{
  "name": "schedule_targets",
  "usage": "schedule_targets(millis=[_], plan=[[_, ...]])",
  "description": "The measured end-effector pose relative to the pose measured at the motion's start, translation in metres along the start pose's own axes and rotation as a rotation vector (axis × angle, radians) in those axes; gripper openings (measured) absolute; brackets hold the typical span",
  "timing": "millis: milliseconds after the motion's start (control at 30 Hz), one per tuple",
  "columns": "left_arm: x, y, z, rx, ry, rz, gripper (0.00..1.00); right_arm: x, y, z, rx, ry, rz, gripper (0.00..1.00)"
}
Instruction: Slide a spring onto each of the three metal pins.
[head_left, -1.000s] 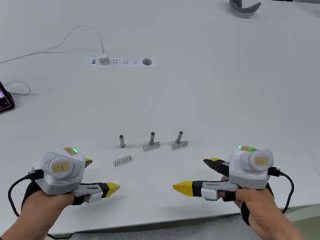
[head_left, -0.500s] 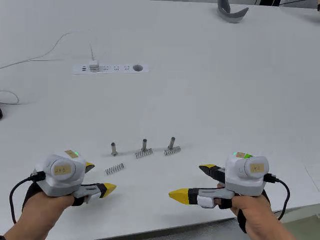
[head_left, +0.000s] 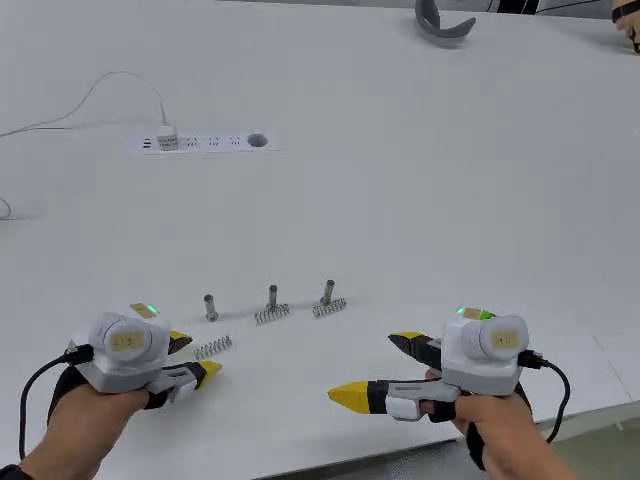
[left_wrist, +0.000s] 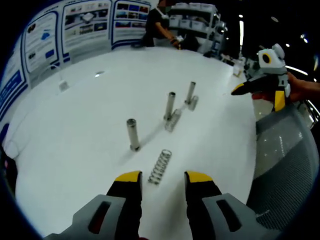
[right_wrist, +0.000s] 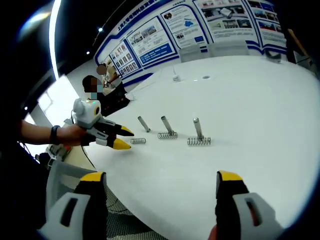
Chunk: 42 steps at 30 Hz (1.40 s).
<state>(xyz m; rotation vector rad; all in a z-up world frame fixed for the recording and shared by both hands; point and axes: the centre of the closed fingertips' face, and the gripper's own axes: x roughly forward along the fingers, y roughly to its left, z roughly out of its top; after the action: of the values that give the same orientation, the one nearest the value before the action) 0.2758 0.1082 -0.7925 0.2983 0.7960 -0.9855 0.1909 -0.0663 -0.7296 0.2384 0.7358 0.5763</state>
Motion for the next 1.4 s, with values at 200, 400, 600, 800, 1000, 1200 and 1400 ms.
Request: schedule_targets(millis=[200, 400, 600, 800, 1000, 1200, 1400], plan=[[0.008, 0.000, 0.002, 0.013, 0.005, -0.004, 0.28, -0.002, -0.002, -0.003, 0.007, 0.004, -0.003, 0.92], [0.014, 0.004, -0.001, 0.018, 0.025, 0.011, 0.20, -0.003, -0.004, -0.007, 0.015, 0.010, -0.004, 0.91], [0.014, 0.007, -0.002, 0.032, 0.028, 0.023, 0.12, -0.002, -0.005, -0.008, 0.019, 0.013, -0.002, 0.91], [0.013, 0.001, -0.004, 0.014, 0.029, 0.005, 0.11, 0.001, -0.004, -0.008, 0.019, 0.017, 0.006, 0.91], [0.007, -0.004, -0.007, -0.010, 0.026, -0.001, 0.11, 0.003, 0.000, -0.007, 0.019, 0.017, 0.022, 0.90], [-0.001, -0.011, -0.012, -0.023, 0.020, -0.008, 0.11, 0.005, 0.005, -0.009, 0.018, 0.019, 0.033, 0.90], [-0.014, -0.011, -0.018, -0.046, 0.013, -0.004, 0.11, 0.007, 0.011, -0.009, 0.019, 0.018, 0.055, 0.89]])
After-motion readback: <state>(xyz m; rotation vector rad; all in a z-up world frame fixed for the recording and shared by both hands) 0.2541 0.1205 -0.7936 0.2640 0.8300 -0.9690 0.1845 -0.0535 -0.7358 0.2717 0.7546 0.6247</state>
